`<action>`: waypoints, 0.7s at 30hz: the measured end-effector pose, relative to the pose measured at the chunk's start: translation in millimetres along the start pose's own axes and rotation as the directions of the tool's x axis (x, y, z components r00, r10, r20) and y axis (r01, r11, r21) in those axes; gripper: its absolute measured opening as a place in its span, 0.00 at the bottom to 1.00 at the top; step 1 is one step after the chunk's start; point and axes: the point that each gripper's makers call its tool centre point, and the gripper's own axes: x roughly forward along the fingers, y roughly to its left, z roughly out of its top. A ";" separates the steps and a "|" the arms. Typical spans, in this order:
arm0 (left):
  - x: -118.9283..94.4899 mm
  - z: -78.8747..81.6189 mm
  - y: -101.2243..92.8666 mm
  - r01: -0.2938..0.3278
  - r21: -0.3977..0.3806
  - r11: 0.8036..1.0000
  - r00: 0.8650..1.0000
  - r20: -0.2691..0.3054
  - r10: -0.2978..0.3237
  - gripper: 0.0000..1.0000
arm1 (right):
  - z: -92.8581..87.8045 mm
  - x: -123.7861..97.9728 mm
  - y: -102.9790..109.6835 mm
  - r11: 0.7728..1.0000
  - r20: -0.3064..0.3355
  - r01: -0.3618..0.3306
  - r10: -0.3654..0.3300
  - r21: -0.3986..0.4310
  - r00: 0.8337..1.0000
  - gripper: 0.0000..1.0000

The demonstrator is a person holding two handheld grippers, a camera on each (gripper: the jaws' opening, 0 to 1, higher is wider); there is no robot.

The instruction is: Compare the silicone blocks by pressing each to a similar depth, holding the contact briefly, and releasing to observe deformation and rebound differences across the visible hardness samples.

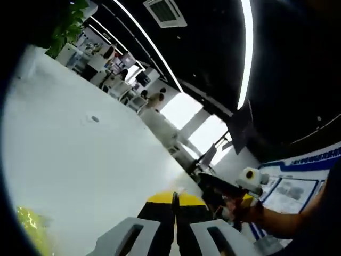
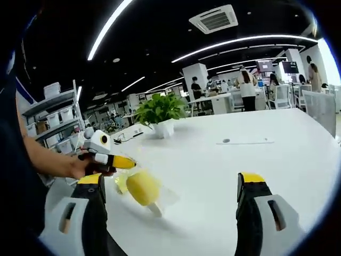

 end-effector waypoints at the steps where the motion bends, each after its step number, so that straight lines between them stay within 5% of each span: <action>1: -0.2 -0.5 5.5 -0.012 -0.018 1.000 1.000 -0.003 0.012 0.00 | -1.9 -0.1 1.0 1.000 -0.005 -0.001 0.001 0.001 1.000 0.96; 7: -5.9 3.2 65.0 -0.206 0.032 0.978 0.979 0.011 0.206 0.00 | -10.8 -3.6 4.5 1.000 -0.017 -0.002 0.002 0.018 1.000 0.96; 17: -5.8 -20.6 99.4 -0.282 0.120 0.952 0.952 -0.088 0.293 0.00 | -14.8 -9.3 4.1 0.999 -0.017 0.012 -0.011 0.038 1.000 0.96; 21: -3.5 -23.7 114.0 -0.375 0.105 0.921 0.918 -0.097 0.385 0.00 | -18.0 -8.9 3.4 0.999 -0.024 0.016 -0.015 0.048 1.000 0.96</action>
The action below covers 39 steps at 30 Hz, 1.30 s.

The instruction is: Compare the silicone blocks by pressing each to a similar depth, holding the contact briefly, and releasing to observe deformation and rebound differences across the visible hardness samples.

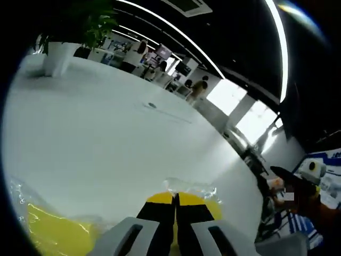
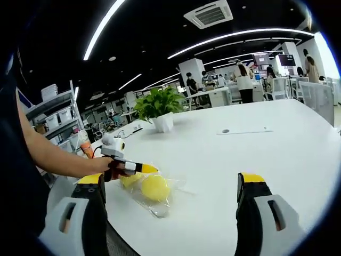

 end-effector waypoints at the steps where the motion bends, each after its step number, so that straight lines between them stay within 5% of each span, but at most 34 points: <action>1: 1.8 -2.8 2.4 -0.018 -0.001 1.000 1.000 -0.015 0.018 0.00 | -0.9 0.4 0.1 1.000 -0.002 0.001 -0.001 0.001 1.000 0.96; 8: 9.2 -15.4 8.1 -0.053 0.127 0.990 0.997 -0.053 0.060 0.00 | -2.1 3.9 -0.7 1.000 -0.002 0.005 -0.005 0.002 1.000 0.96; 15: 9.5 -18.0 13.7 -0.077 0.129 0.989 0.993 -0.078 0.087 0.00 | -7.8 5.8 -0.3 1.000 -0.009 0.005 -0.005 0.014 1.000 0.96; 18: 5.7 -1.4 5.9 -0.027 0.154 0.988 0.999 -0.021 0.031 0.14 | -8.8 5.5 -3.6 1.000 -0.013 0.019 -0.018 0.014 1.000 0.96; 19: -0.7 19.5 -1.7 -0.002 0.179 0.984 0.998 0.068 -0.010 0.31 | -8.8 5.3 -5.7 1.000 -0.017 0.024 -0.024 0.012 1.000 0.96; 22: -25.2 55.3 -23.1 0.090 0.231 0.969 0.979 0.158 -0.128 0.57 | -9.7 3.6 -13.8 0.998 -0.035 0.061 -0.062 -0.036 0.997 0.96; 27: -67.5 94.6 -16.8 0.036 0.344 0.938 0.967 0.227 -0.120 0.95 | -3.3 4.3 -20.9 0.997 -0.016 0.075 -0.075 -0.023 0.997 0.96; 28: -79.1 105.8 -15.4 0.019 0.366 0.930 0.957 0.262 -0.123 0.98 | -1.7 4.8 -22.9 0.996 -0.010 0.084 -0.085 -0.025 0.996 0.96; 32: -119.4 106.2 7.7 -0.051 0.506 0.861 0.972 0.223 -0.073 1.00 | -6.3 7.7 -26.5 0.992 -0.048 0.091 -0.095 -0.082 0.994 0.96; 35: -146.1 101.6 36.2 -0.083 0.427 0.900 0.974 0.227 -0.018 1.00 | -18.1 8.8 -26.1 0.976 -0.109 0.079 -0.103 -0.204 0.989 0.96; 39: -177.4 86.5 63.6 -0.147 0.426 0.893 0.974 0.218 0.057 1.00 | -22.5 8.0 -26.3 0.983 -0.100 0.076 -0.094 -0.169 0.991 0.96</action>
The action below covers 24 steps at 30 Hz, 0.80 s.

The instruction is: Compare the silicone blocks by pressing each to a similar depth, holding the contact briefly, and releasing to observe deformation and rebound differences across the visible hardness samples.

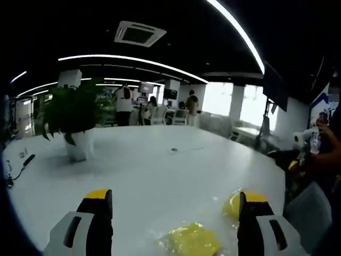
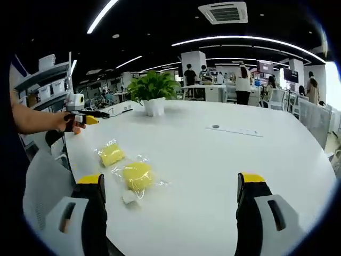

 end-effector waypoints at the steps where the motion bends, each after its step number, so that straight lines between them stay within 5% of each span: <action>1: -10.2 -4.9 4.2 -0.023 0.000 1.000 1.000 0.004 0.023 1.00 | -0.8 -0.3 2.3 1.000 0.005 -0.012 0.012 0.005 1.000 0.96; 6: -42.1 -26.5 10.9 -0.062 0.031 0.998 0.997 -0.041 0.063 1.00 | -12.0 -1.9 6.7 1.000 0.008 -0.021 0.021 0.017 1.000 0.96; 12: -68.1 -38.5 9.6 -0.067 -0.031 0.997 0.997 -0.031 0.066 1.00 | -32.5 -7.1 -1.8 0.999 -0.020 0.035 -0.035 0.013 0.999 0.97; 16: -73.7 -51.8 5.3 -0.057 -0.070 0.996 0.997 -0.060 0.053 1.00 | -38.4 -10.3 5.1 1.000 -0.031 0.006 -0.006 0.022 1.000 0.96; 19: -75.0 -38.3 5.2 -0.062 -0.049 0.997 0.998 0.016 0.063 1.00 | -41.1 -12.4 5.4 1.000 -0.045 0.010 -0.009 0.023 0.999 0.96; 24: -69.7 -36.1 7.2 -0.073 -0.065 0.995 0.997 0.004 0.074 1.00 | -43.6 -14.6 0.4 0.999 -0.047 0.037 -0.035 0.041 0.998 0.96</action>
